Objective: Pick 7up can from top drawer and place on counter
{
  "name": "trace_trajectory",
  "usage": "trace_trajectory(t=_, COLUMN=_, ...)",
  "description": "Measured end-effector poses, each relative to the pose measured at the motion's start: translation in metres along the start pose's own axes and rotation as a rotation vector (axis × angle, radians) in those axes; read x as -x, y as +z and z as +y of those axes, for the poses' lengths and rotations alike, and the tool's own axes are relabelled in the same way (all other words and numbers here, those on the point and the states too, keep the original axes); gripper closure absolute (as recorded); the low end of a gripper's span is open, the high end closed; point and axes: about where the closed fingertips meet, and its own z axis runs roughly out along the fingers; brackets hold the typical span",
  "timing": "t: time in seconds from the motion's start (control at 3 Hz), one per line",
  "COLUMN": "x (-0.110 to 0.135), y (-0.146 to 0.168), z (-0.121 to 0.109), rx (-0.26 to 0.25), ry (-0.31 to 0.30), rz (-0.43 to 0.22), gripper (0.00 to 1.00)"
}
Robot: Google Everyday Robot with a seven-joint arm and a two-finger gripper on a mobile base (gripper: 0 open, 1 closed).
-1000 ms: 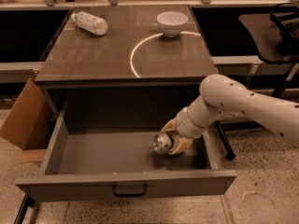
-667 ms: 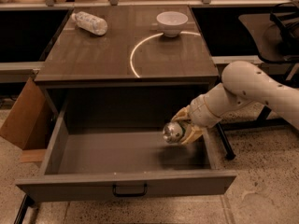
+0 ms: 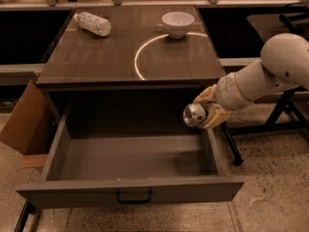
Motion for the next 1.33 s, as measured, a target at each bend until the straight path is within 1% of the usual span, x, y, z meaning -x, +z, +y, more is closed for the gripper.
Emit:
trace_trajectory(t=0.33, x=0.000, y=0.000, z=0.000, rx=0.000, ry=0.000, rz=0.000, gripper=1.00)
trace_trajectory(t=0.67, x=0.010, y=-0.017, z=-0.017, rx=-0.005, ry=-0.057, rz=0.043, gripper=1.00)
trace_trajectory(t=1.0, x=0.022, y=-0.047, z=-0.046, rx=-0.022, ry=-0.138, rz=0.109, gripper=1.00)
trace_trajectory(t=1.33, x=0.032, y=-0.066, z=-0.083, rx=-0.059, ry=-0.190, rz=0.167, gripper=1.00)
